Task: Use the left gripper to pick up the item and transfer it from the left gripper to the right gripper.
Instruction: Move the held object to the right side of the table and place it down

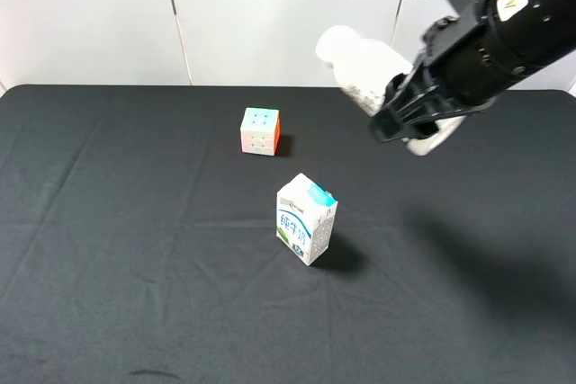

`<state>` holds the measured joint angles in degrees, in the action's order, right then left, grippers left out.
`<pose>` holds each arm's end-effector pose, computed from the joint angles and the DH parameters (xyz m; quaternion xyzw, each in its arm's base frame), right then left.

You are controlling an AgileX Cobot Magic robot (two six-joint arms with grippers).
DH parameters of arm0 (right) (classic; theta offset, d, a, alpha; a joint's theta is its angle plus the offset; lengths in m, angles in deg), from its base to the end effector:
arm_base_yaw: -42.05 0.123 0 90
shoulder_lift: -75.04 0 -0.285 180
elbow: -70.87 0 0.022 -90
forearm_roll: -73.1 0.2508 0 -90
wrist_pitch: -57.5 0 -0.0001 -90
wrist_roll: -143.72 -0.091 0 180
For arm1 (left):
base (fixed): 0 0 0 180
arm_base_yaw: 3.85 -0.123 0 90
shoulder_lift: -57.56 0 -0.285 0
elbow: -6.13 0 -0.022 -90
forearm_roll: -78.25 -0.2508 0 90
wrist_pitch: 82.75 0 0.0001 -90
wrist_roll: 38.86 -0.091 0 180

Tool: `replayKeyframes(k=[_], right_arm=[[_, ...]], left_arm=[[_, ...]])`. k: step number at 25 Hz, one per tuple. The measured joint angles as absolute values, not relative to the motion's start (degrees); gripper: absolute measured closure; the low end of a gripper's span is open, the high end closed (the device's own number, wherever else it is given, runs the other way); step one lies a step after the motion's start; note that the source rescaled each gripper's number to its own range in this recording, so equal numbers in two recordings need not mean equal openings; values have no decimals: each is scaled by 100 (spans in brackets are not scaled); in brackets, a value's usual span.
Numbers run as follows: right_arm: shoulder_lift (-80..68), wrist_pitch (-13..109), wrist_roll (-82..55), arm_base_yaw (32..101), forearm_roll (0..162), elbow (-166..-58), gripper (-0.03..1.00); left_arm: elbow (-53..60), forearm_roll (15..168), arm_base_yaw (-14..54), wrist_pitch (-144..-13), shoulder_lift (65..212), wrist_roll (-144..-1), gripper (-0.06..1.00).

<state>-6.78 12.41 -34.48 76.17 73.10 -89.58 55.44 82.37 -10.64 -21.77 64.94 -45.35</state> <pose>0.2151 0.1458 0.3013 -0.2952 0.9108 0.0803 0.2771 -0.0040 -0.0062 0.2736 -0.0009 0.8551 0.0241 0.5179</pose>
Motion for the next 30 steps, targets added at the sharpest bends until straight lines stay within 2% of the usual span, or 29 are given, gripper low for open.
replayKeyframes(k=[7,12,20,30], right_arm=[[-1399,1098,-3388,6605,7310,-8958,91],[-2161,1169,-3197,6171,7310,-8958,91],[-3128,1715,-3078,5859,7310,-8958,91],[-3631,2070,-2989,5850,7310,-8962,91]], left_arm=[[5544,8237,-1064,-2177,6494,-4535,-4],[5544,8237,-1064,-2177,6494,-4535,-4],[5544,8237,-1064,-2177,6494,-4535,-4],[5544,8237,-1064,-2177,6494,-4530,-4]])
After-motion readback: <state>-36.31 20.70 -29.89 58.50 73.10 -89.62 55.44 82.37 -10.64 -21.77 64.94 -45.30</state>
